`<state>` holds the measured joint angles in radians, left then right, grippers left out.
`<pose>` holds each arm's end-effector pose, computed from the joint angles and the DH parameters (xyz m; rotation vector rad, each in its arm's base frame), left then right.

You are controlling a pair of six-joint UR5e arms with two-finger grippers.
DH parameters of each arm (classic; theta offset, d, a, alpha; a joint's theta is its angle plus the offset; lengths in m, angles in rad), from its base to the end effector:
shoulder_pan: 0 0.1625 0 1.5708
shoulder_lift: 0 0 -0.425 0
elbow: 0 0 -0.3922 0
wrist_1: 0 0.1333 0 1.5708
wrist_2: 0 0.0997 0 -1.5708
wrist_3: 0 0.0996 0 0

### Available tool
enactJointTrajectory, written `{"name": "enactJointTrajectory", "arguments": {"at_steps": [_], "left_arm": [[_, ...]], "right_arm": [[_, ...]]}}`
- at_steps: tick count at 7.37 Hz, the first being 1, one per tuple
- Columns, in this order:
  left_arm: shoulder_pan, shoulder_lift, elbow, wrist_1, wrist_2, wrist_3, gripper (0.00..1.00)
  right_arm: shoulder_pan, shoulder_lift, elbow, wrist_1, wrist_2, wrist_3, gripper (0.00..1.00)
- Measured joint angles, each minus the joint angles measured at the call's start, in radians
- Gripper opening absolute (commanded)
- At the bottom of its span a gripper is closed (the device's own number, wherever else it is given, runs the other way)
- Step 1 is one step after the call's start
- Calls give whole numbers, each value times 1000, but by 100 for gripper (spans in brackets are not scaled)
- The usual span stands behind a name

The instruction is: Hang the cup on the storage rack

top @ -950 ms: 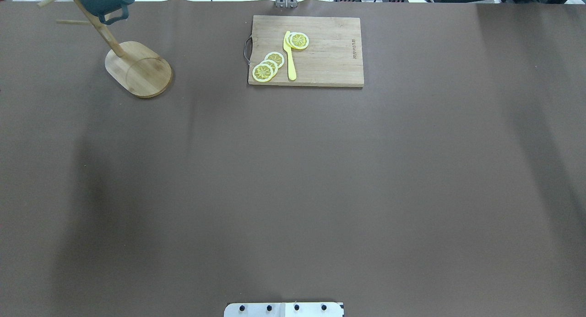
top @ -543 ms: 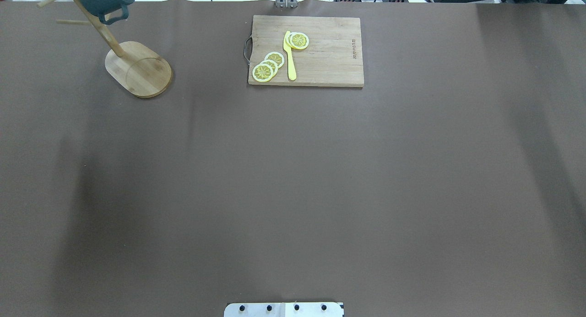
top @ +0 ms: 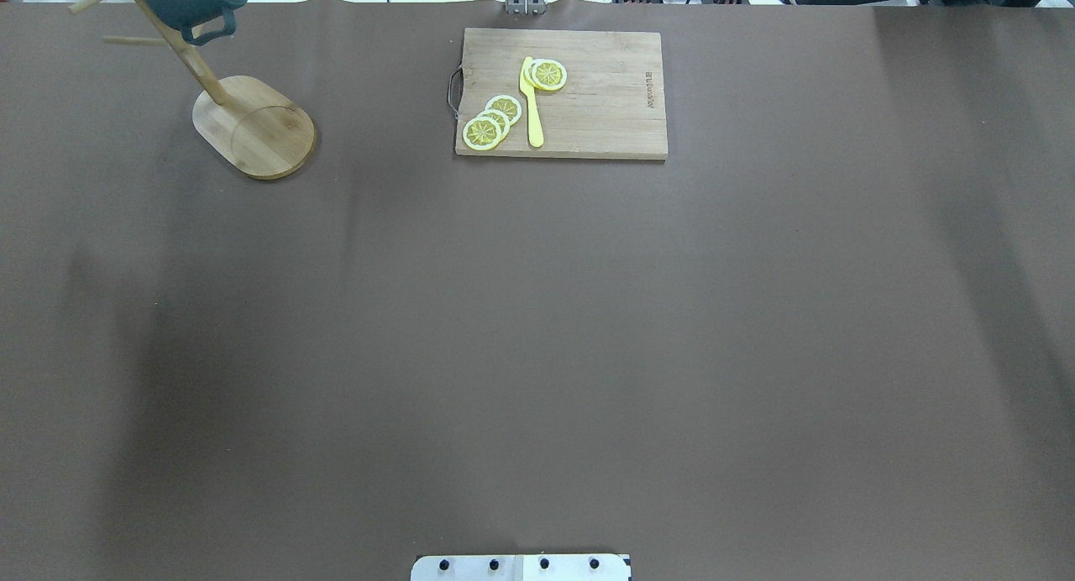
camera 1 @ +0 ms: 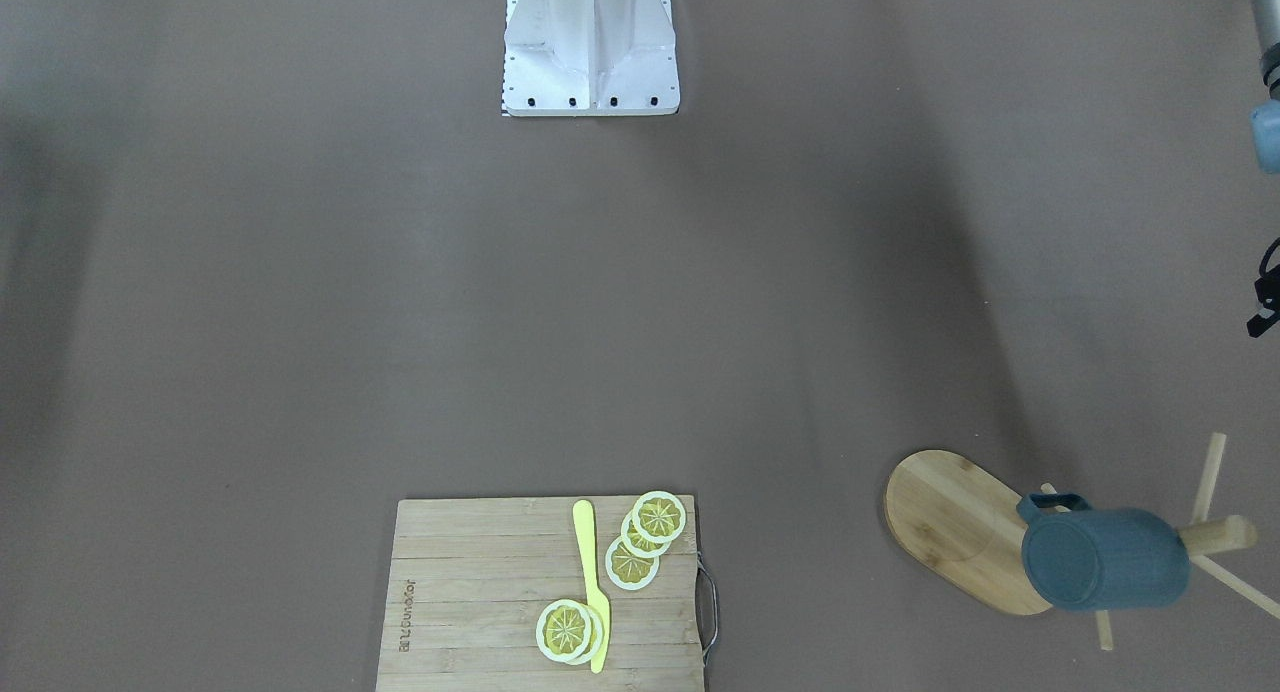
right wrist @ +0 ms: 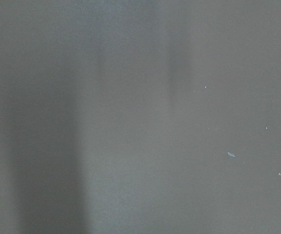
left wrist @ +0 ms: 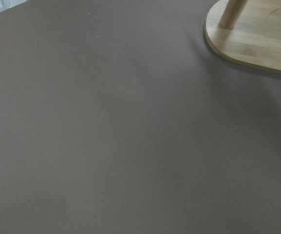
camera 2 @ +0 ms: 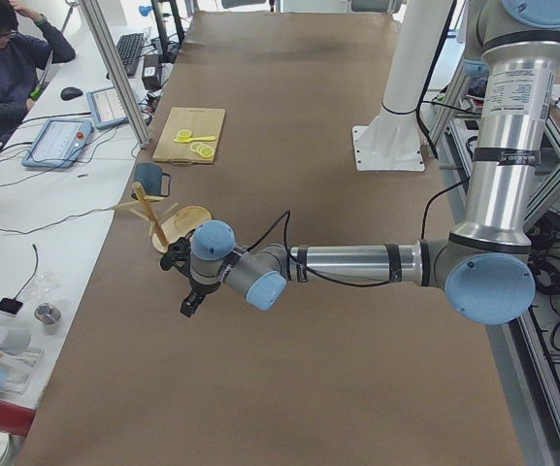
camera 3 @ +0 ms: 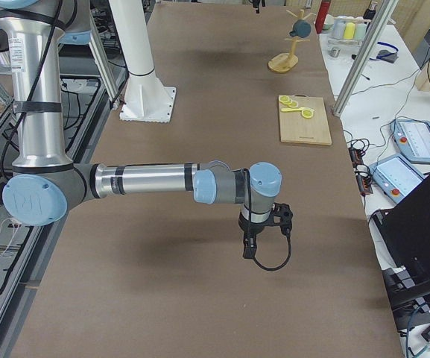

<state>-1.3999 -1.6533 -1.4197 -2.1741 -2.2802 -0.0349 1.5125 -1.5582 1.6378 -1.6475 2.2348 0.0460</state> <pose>0.0262 -0.5542 0.6272 0.4394 0.7432 0.3171 0.0429 -0.4996 0.6344 -0.0318 -0.6632 -0.0128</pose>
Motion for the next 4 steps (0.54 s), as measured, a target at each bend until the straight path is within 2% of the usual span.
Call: {"name": "enactJointTrajectory", "arguments": {"at_steps": [1, 3, 4], "left_arm": [[-6, -1, -46, 127, 56, 86, 100], [-42, -5, -208, 499, 180, 273, 100], [-70, 7, -253, 627, 201, 314, 100]], "right_arm": [[0, -1, 0, 0, 0, 0, 100], [0, -5, -1, 0, 0, 0, 100], [0, -6, -1, 0, 0, 0, 100]]}}
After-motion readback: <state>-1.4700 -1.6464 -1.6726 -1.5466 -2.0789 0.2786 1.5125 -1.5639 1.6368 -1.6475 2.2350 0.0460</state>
